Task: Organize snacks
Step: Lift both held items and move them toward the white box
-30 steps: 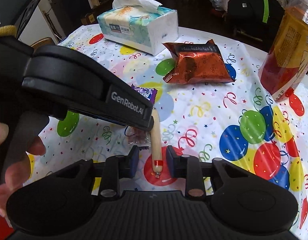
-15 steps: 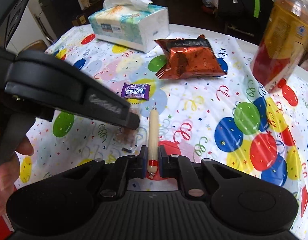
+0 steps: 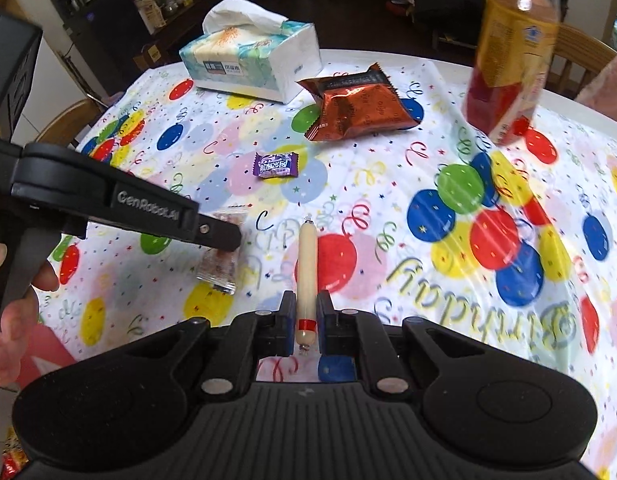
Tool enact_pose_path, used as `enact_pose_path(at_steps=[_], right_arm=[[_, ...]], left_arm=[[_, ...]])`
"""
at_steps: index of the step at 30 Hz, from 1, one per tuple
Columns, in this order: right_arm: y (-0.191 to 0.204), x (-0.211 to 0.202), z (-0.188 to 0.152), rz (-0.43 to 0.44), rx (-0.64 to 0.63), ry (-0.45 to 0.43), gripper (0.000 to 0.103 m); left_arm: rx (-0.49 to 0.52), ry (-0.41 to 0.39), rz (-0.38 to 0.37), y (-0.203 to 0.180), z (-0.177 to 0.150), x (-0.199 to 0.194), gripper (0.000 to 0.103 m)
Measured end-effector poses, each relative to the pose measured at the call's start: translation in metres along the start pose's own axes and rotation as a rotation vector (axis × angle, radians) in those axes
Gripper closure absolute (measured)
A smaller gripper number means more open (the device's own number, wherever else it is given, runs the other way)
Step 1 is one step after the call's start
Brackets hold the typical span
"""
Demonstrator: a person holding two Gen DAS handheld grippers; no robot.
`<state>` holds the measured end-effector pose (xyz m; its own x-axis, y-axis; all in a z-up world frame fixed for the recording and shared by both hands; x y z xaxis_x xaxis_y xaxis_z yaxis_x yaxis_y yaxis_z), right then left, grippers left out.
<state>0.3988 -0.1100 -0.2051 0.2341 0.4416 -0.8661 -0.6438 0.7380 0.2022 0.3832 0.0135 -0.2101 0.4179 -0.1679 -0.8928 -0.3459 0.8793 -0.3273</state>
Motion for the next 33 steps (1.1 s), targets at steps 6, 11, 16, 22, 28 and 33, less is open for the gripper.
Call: enact_pose_path(at_steps=[6, 11, 16, 22, 28, 33], right_arm=[[0.005, -0.034, -0.012, -0.007, 0.029, -0.022, 0.093], [0.016, -0.065, -0.021, -0.01, 0.049, -0.048, 0.093], [0.029, -0.095, -0.029, -0.018, 0.074, -0.072, 0.093], [0.049, -0.127, -0.044, -0.021, 0.095, -0.102, 0.093], [0.075, -0.152, -0.061, -0.021, 0.1, -0.128, 0.093], [0.097, -0.163, -0.078, -0.018, 0.108, -0.137, 0.093]], left_arm=[[0.022, -0.006, -0.024, 0.001, -0.013, -0.025, 0.095], [0.054, -0.014, -0.041, 0.0, -0.024, -0.049, 0.095], [0.097, -0.025, -0.057, -0.005, -0.036, -0.074, 0.095], [0.157, -0.04, -0.077, -0.011, -0.054, -0.106, 0.095], [0.212, -0.047, -0.092, -0.01, -0.076, -0.135, 0.095], [0.241, -0.052, -0.11, -0.002, -0.098, -0.156, 0.095]])
Point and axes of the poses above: each gripper's, at about its wrist camera, not at the fingertips, and x roughly the way its jaws point, y to its left, z to its top, the point moved 9 cm from there along x, roughly the way its jaws point, and after that the axes turned 1 degree about x, right-handed, at the moved point
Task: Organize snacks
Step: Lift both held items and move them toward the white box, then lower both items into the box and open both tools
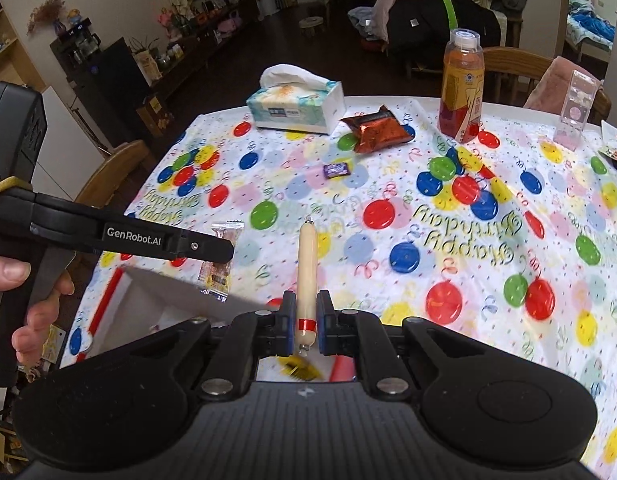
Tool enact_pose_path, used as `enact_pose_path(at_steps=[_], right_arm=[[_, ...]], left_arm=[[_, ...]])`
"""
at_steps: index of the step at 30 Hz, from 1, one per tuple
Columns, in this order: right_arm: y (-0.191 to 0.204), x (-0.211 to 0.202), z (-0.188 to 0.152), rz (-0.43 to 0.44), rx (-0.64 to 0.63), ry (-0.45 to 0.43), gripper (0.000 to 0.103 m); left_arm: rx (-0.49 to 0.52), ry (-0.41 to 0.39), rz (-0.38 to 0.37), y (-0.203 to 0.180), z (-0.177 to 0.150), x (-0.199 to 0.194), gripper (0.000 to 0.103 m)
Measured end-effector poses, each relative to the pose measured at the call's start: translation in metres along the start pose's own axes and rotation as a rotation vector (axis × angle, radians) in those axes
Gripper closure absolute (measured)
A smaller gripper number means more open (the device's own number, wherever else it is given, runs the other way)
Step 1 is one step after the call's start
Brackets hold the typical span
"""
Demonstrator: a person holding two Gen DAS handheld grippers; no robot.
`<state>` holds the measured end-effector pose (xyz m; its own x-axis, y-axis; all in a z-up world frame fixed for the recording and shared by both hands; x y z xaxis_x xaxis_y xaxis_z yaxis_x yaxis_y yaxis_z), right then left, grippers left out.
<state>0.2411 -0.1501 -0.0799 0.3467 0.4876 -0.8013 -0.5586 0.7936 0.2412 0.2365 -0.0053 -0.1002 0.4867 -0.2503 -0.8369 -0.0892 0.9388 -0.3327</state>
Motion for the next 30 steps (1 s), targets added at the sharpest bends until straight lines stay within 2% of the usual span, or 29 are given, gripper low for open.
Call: enact_pose_path(at_steps=[14, 30], right_arm=[[0.047, -0.009, -0.053, 0.022, 0.014, 0.028, 0.093], [0.071, 0.028, -0.111, 0.011, 0.02, 0.121, 0.093]], left_arm=[[0.052, 0.033, 0.015, 0.016, -0.064, -0.029, 0.095], [0.068, 0.103, 0.04, 0.034, -0.121, -0.015, 0.095]])
Point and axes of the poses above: each gripper's, at about its wrist camera, not at the fingertips, and x roughly the way its jaws point, y to its left, z to its top, the point moved 9 cm from there along x, roughly the way its jaws point, and after that the axes turned 1 degree about x, right-handed, at the moved point
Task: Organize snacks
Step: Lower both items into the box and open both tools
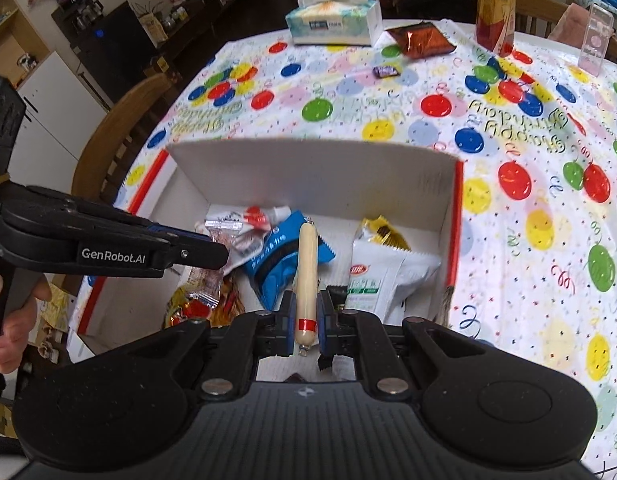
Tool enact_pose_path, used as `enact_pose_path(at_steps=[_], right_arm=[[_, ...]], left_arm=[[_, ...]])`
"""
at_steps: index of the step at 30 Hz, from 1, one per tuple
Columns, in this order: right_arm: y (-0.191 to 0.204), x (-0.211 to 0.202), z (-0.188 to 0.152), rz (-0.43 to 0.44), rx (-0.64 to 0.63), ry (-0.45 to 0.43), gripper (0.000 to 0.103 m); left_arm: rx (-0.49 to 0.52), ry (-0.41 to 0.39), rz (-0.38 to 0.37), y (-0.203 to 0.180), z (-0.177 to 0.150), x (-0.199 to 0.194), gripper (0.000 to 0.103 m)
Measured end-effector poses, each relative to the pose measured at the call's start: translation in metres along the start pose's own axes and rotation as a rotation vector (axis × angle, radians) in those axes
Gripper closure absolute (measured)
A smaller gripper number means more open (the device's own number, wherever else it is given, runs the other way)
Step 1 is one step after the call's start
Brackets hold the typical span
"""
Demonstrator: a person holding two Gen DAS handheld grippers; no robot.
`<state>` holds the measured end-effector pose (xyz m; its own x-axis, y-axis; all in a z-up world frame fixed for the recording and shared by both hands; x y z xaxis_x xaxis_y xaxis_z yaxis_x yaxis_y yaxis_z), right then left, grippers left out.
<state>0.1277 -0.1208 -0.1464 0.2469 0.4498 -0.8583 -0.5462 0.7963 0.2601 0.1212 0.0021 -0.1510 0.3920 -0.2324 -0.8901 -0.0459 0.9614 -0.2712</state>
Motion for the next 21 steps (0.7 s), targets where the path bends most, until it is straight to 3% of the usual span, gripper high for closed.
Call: enact_pose_path(at_steps=[21], right_arm=[[0.004, 0.043, -0.021, -0.028, -0.007, 0.075, 0.092]], left_arm=[[-0.036, 0.054, 0.015, 0.011, -0.008, 0.035, 0.091]])
Point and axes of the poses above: each gripper's, at about its wrist camera, not at the fingertips, and x roughly the way its jaws point, y to its left, z to its top, the point moved 9 cm from there along x, roughly the way its jaws point, and after that the axes turned 1 degree about x, right-handed, at the moved point
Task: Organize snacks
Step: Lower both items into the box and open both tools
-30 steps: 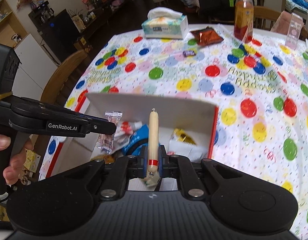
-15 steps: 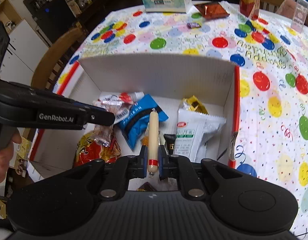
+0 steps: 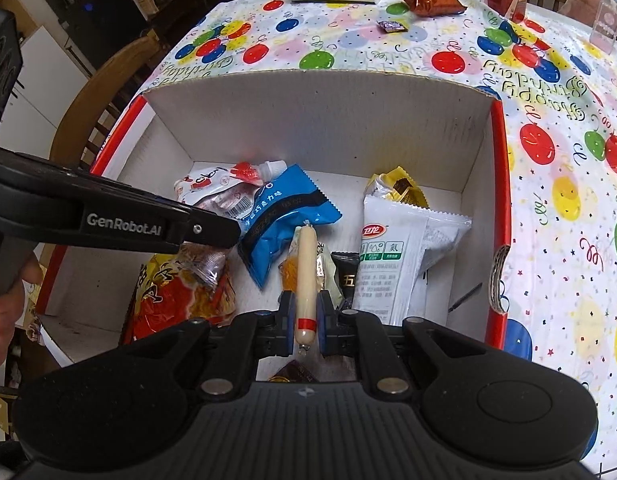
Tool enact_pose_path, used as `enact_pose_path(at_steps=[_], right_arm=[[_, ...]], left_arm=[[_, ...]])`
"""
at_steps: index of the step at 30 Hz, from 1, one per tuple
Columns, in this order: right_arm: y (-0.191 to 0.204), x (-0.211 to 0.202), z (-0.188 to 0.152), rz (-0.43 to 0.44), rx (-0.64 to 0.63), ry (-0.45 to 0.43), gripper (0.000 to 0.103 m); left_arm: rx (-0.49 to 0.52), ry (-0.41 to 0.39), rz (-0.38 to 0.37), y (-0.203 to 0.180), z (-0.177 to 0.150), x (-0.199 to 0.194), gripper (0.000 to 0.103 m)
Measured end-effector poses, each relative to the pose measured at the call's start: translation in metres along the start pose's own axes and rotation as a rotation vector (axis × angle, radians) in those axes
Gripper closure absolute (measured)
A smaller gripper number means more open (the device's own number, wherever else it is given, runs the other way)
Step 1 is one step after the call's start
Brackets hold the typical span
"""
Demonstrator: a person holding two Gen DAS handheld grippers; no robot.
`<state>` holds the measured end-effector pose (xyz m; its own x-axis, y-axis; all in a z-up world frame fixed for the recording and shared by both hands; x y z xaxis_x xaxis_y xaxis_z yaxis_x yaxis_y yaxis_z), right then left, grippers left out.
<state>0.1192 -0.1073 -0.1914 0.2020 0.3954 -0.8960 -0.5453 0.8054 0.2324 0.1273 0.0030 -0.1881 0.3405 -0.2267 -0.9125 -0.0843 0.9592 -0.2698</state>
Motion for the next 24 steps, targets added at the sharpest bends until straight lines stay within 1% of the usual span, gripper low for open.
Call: enact_pose_path(at_steps=[5, 7, 9, 10, 11, 13, 15, 17, 19, 21, 22, 24], right_arm=[[0.0, 0.0, 0.0, 0.001, -0.003, 0.014, 0.092], [-0.001, 0.0, 0.0, 0.007, 0.006, 0.019, 0.092], [-0.001, -0.001, 0.0, 0.011, 0.009, 0.022, 0.091], [-0.002, -0.002, 0.0, 0.016, 0.009, 0.02, 0.091], [-0.001, -0.004, 0.001, 0.021, 0.01, 0.018, 0.091], [-0.001, -0.008, 0.001, 0.03, 0.008, 0.013, 0.091], [-0.001, -0.013, 0.003, 0.037, 0.005, 0.004, 0.091], [0.0, -0.019, 0.004, 0.042, 0.003, -0.006, 0.09], [-0.001, -0.026, 0.006, 0.045, 0.004, -0.017, 0.085], [-0.002, -0.034, 0.009, 0.056, 0.003, -0.031, 0.072], [-0.003, -0.038, 0.011, 0.06, 0.004, -0.041, 0.069], [-0.005, -0.048, 0.016, 0.066, 0.006, -0.06, 0.054]], left_arm=[[-0.017, 0.019, 0.009, 0.004, -0.002, 0.005, 0.08], [-0.027, 0.025, 0.009, 0.005, -0.003, 0.007, 0.07], [-0.035, 0.025, 0.012, 0.006, -0.003, 0.007, 0.051], [-0.034, 0.02, 0.004, 0.005, -0.003, 0.006, 0.048], [-0.032, 0.016, 0.001, 0.004, -0.002, 0.005, 0.042], [-0.016, 0.007, 0.008, 0.002, -0.002, 0.002, 0.038], [-0.003, -0.001, 0.009, -0.001, -0.001, -0.001, 0.031], [0.004, -0.016, 0.008, -0.003, 0.0, -0.006, 0.026], [0.013, -0.029, 0.01, -0.005, 0.002, -0.011, 0.025], [0.021, -0.043, 0.007, -0.007, 0.004, -0.017, 0.024], [0.023, -0.051, 0.005, -0.009, 0.006, -0.02, 0.024], [0.027, -0.069, 0.003, -0.01, 0.009, -0.027, 0.023]])
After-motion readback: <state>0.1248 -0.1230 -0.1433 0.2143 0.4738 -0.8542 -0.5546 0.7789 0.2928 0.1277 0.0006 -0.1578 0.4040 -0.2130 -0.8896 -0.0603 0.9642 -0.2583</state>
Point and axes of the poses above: each gripper's, at about its wrist camera, not at the fingertips, and x roughly the way its jaws point, y to its left, z to its top, the point moved 9 cm from there along x, roughly the way its jaws point, and after that the axes turned 1 degree about x, right-handed, at the moved point
